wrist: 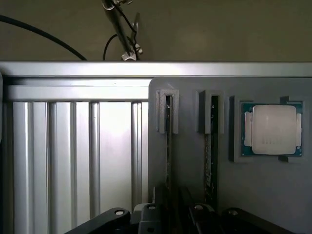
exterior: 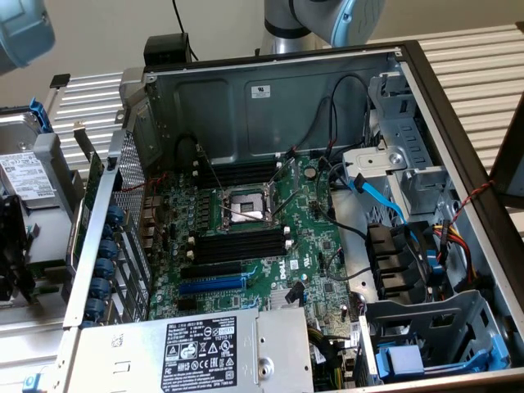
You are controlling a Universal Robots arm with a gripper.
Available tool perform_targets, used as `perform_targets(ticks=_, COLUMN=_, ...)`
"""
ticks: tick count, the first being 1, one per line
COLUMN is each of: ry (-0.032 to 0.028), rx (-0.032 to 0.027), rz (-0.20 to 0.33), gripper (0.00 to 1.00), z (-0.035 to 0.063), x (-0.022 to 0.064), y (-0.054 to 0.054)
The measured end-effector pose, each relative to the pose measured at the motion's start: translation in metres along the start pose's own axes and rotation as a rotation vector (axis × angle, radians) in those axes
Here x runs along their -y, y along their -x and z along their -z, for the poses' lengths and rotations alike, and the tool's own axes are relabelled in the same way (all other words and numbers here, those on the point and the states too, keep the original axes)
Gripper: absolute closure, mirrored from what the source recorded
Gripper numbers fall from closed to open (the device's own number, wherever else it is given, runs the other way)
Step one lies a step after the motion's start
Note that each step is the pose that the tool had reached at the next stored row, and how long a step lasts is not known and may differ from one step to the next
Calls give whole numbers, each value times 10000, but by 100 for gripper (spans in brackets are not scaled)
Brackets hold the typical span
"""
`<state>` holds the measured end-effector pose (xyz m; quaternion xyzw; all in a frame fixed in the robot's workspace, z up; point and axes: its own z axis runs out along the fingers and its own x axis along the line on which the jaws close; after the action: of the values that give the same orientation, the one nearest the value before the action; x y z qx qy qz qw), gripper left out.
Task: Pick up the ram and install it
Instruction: 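Pick up the ram and move it above insertion slot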
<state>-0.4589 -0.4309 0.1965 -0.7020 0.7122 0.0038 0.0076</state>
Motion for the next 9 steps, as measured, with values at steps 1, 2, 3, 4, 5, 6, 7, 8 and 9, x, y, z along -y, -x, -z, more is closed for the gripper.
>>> perform_targets(ticks=1, ry=1, rx=-1, rz=0, gripper=73, z=0, x=0, y=0)
perform_targets(ticks=2, ry=1, rx=-1, rz=0, gripper=75, z=0, x=0, y=0)
perform_targets(ticks=3, ry=1, rx=-2, rz=0, gripper=75, z=0, x=0, y=0)
perform_targets(ticks=4, ry=1, rx=0, rz=1, gripper=82, z=0, x=0, y=0)
perform_targets(ticks=5, ry=0, rx=0, rz=0, gripper=82, z=0, x=0, y=0)
perform_targets(ticks=6, ry=0, rx=0, rz=0, gripper=86, z=0, x=0, y=0)
perform_targets(ticks=7, ry=-1, rx=1, rz=-1, gripper=86, z=-1, x=0, y=0)
perform_targets(ticks=8, ry=-1, rx=1, rz=-2, gripper=86, z=-1, x=0, y=-1)
perform_targets(ticks=9, ry=-1, rx=1, rz=-1, gripper=86, z=-1, x=0, y=-1)
